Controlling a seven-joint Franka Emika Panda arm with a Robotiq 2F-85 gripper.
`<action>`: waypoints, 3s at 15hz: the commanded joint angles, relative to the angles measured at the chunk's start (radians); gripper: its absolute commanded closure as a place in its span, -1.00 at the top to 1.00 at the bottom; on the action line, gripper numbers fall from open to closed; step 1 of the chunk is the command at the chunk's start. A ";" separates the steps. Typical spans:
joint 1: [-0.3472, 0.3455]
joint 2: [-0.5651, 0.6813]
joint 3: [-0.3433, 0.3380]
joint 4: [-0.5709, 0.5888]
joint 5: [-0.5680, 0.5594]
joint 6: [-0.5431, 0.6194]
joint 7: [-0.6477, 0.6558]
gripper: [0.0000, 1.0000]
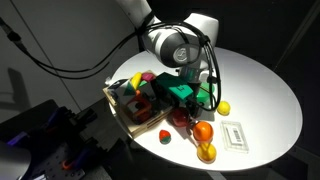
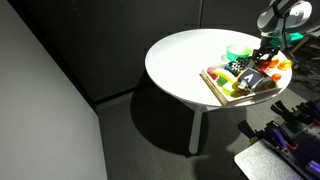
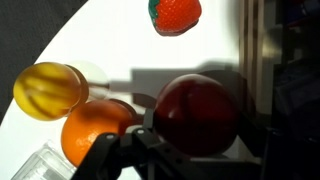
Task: Pick up the red apple toy and put it in the green bowl
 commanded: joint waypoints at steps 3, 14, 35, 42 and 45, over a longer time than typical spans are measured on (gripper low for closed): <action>-0.004 -0.037 0.007 0.009 0.009 -0.066 -0.012 0.14; 0.027 -0.127 0.003 0.010 0.008 -0.137 0.020 0.14; 0.021 -0.040 0.041 0.282 0.093 -0.203 0.011 0.14; 0.020 0.070 0.045 0.377 0.081 -0.197 0.013 0.14; 0.022 0.102 0.042 0.402 0.074 -0.198 0.018 1.00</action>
